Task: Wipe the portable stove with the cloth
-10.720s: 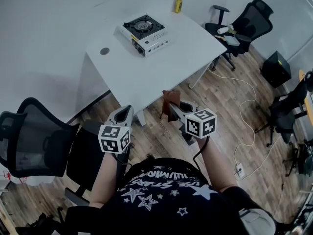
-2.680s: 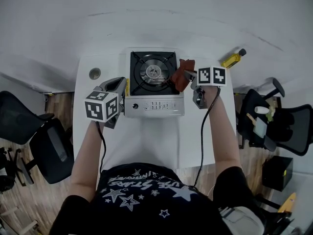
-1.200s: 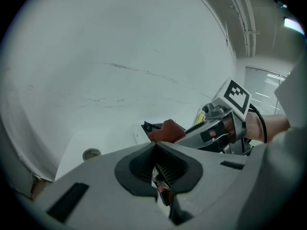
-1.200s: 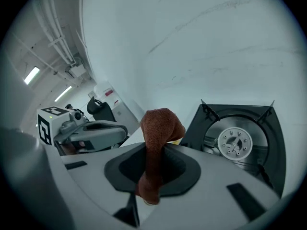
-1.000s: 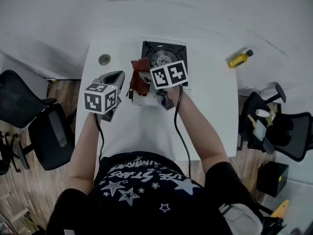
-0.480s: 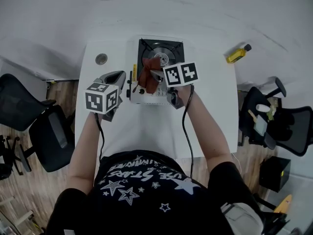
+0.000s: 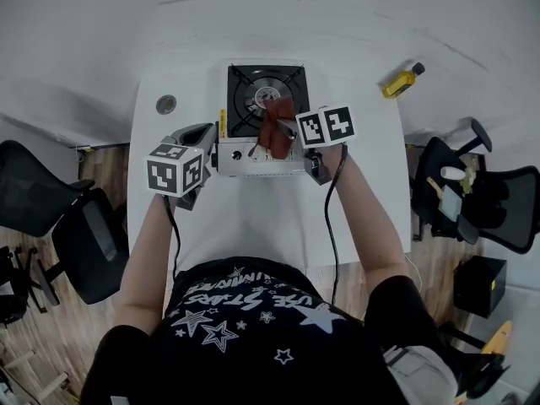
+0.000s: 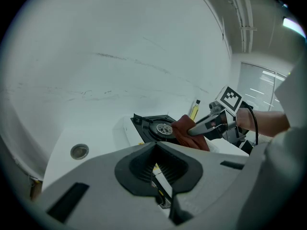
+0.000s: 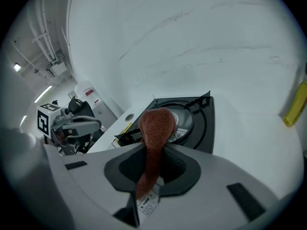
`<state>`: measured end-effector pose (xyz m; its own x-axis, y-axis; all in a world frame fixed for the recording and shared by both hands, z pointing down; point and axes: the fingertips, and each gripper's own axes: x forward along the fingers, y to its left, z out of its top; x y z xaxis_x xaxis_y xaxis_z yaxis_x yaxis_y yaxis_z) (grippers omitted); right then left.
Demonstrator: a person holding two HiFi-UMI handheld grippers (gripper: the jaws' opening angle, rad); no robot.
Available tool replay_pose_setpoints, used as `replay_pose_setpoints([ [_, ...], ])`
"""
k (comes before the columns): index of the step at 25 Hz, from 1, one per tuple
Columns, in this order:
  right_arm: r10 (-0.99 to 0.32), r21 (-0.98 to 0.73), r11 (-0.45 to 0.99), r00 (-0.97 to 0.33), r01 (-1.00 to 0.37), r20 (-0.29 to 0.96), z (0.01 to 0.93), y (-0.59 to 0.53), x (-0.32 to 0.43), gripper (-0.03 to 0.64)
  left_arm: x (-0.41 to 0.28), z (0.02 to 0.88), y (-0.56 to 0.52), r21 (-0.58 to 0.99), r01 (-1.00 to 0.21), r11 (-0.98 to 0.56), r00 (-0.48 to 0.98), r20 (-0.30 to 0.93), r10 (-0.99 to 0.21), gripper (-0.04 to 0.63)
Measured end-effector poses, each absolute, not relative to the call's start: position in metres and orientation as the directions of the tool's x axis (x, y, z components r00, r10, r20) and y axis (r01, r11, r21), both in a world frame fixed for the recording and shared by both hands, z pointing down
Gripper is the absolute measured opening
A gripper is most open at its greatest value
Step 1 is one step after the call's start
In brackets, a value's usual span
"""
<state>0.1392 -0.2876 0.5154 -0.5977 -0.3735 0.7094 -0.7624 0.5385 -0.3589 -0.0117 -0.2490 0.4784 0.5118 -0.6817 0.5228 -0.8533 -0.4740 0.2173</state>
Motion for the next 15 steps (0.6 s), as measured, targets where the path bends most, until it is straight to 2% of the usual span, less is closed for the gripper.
replay_pose_setpoints([
  [6,-0.424,-0.337,0.499,-0.564,-0.799,0.709,0.51,-0.292,0.175,0.061,-0.004,0.479,-0.248,0.217,-0.847,-0.484,0.52,0.525,-0.674,0.006],
  [15,-0.481,-0.435,0.381,-0.577,-0.816,0.66,0.503,-0.299,0.221,0.061,0.001,0.48,-0.247,0.215,-0.847,-0.486,0.519,0.536,-0.666,0.006],
])
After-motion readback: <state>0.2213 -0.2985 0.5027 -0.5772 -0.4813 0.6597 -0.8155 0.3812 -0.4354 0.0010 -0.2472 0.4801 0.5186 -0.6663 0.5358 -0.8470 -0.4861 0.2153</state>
